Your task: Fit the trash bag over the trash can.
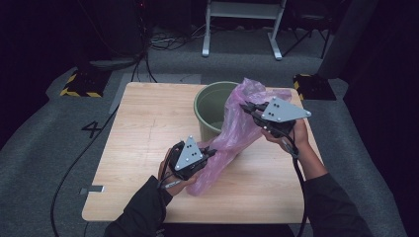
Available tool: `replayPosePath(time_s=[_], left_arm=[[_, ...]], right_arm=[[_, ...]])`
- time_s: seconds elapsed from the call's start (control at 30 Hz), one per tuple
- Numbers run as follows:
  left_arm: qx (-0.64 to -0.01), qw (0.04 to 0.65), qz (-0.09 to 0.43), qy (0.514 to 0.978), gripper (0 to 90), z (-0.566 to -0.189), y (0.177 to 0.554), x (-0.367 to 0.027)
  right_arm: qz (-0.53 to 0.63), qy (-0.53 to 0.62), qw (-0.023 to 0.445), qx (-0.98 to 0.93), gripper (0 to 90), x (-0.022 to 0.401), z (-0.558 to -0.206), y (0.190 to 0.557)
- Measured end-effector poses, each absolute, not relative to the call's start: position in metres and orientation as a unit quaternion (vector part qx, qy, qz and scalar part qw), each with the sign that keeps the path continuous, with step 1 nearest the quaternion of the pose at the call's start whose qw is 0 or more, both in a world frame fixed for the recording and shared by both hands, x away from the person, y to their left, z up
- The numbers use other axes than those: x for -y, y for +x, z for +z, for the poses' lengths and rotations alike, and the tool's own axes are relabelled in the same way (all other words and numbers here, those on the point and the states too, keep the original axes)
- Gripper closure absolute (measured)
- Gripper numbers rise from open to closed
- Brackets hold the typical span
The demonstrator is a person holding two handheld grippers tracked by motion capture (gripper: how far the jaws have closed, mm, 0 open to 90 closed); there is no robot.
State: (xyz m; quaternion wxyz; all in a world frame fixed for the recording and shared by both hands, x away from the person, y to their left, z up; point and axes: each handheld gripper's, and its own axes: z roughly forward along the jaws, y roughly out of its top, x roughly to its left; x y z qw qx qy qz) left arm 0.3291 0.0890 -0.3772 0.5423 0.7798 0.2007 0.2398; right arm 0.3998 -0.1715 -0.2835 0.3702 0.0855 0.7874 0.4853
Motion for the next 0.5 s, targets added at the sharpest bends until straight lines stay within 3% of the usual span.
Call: replayPosePath(time_s=[0.33, 0.4, 0.43, 0.5], left_arm=[[-0.226, 0.541, 0.249, 0.771, 89.6, -0.374, 0.341, -0.101], [-0.235, 0.543, 0.251, 0.766, 89.7, -0.374, 0.344, -0.104], [-0.239, 0.54, 0.254, 0.766, 89.7, -0.374, 0.344, -0.106], [-0.244, 0.539, 0.257, 0.765, 89.7, -0.374, 0.345, -0.108]], right_arm=[[0.464, 0.104, 0.318, -0.82, 87.0, 0.147, -0.291, 0.433], [0.442, 0.118, 0.306, -0.835, 67.3, 0.139, -0.294, 0.44], [0.435, 0.117, 0.31, -0.837, 65.8, 0.139, -0.295, 0.44], [0.438, 0.127, 0.314, -0.833, 50.9, 0.142, -0.294, 0.439]])
